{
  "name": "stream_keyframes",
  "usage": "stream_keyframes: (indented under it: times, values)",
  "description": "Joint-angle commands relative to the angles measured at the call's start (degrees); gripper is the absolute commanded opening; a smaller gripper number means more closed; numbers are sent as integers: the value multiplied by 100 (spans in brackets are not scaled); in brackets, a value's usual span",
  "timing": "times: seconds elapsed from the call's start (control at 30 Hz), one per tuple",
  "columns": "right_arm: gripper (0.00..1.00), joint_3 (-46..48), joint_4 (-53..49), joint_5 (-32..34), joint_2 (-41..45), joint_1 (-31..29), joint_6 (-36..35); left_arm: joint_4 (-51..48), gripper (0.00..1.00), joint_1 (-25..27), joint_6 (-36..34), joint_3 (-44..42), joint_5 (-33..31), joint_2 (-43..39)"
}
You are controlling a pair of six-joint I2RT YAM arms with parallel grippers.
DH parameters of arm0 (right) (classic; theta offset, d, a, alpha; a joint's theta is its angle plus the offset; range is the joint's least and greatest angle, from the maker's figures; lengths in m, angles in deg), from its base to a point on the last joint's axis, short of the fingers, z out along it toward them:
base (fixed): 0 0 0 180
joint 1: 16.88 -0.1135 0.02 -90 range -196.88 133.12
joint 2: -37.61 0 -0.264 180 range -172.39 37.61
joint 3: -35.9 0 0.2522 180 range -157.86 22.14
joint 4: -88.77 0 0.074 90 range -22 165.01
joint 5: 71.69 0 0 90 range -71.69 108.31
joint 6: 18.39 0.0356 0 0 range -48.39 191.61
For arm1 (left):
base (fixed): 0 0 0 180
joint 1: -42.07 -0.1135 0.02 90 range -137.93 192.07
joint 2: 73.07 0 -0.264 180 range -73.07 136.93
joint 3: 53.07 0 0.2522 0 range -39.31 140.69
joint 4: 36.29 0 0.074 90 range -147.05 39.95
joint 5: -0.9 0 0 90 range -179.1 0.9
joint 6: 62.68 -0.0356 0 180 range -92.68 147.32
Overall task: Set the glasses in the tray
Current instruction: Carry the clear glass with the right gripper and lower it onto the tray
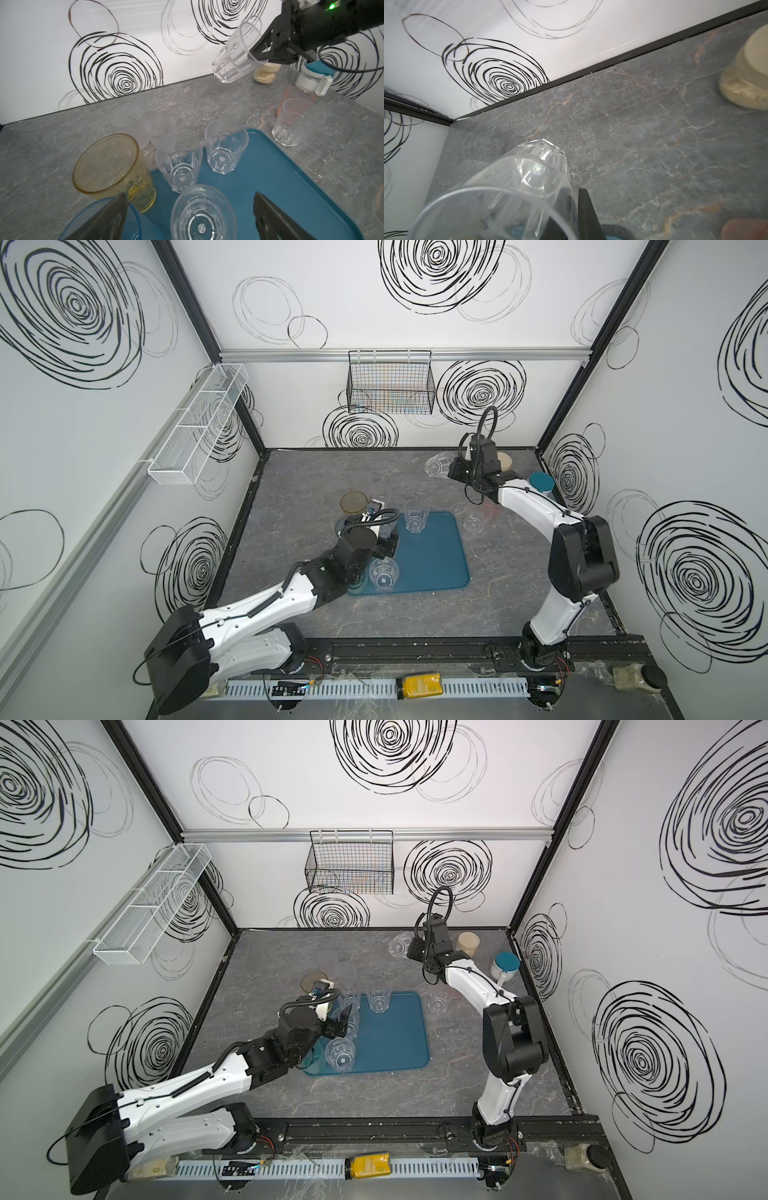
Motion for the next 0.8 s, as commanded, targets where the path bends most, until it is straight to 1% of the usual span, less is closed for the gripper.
stream_keyframes:
  times: [0.0,0.2,0.3,0.4,0.47,0.6,0.67,0.77]
  values:
    - [9,598,134,253,716,-81,21,414,96,215,-101,307,-25,304]
    - [11,1686,-595,666,1880,-123,-376,579,96,241,-176,259,-42,394]
    - [12,2177,-1006,802,2281,-129,-610,613,96,191,-214,194,30,346]
    - [12,2468,-1401,1085,2521,-311,-781,648,96,84,-183,48,119,253]
    - [12,2567,-1607,1270,2560,-534,-810,711,96,3,-185,-97,247,148]
    - [12,2542,-1785,1805,2338,-1316,-793,998,96,-209,-159,-442,601,-250]
    - [11,2403,-1859,1847,2085,-1619,-729,977,96,-311,-84,-540,648,-407]
    - [10,2084,-2052,1811,1710,-1891,-555,820,96,-407,-1,-591,567,-559]
